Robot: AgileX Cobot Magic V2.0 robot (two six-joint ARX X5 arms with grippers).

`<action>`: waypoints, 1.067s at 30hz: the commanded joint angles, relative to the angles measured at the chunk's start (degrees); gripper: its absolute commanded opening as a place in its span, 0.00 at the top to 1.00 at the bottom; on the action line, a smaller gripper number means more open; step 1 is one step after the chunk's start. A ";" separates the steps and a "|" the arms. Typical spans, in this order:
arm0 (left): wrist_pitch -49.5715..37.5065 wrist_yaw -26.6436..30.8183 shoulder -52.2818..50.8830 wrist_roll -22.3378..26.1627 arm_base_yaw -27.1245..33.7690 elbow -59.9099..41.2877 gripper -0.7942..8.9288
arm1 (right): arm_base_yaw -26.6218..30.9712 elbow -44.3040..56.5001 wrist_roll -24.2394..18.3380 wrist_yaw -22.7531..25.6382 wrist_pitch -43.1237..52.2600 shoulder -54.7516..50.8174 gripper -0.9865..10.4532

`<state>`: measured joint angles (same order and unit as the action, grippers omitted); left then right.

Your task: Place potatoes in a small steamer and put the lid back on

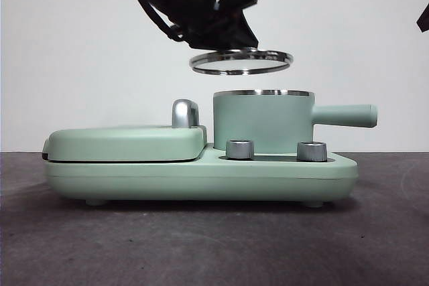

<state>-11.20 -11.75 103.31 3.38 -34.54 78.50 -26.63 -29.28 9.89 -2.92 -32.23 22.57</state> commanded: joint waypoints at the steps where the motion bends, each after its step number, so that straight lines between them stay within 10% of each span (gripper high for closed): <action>1: -2.10 -0.11 2.51 0.00 -0.72 3.32 0.91 | -0.35 -0.37 0.11 0.33 0.42 0.15 0.60; 32: -8.41 -0.31 11.39 0.28 -2.27 5.55 0.91 | -0.35 -0.37 -0.09 1.90 0.28 0.15 0.60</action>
<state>-18.44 -11.94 113.32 3.55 -36.47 82.11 -26.63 -29.28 9.87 -1.26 -32.34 22.57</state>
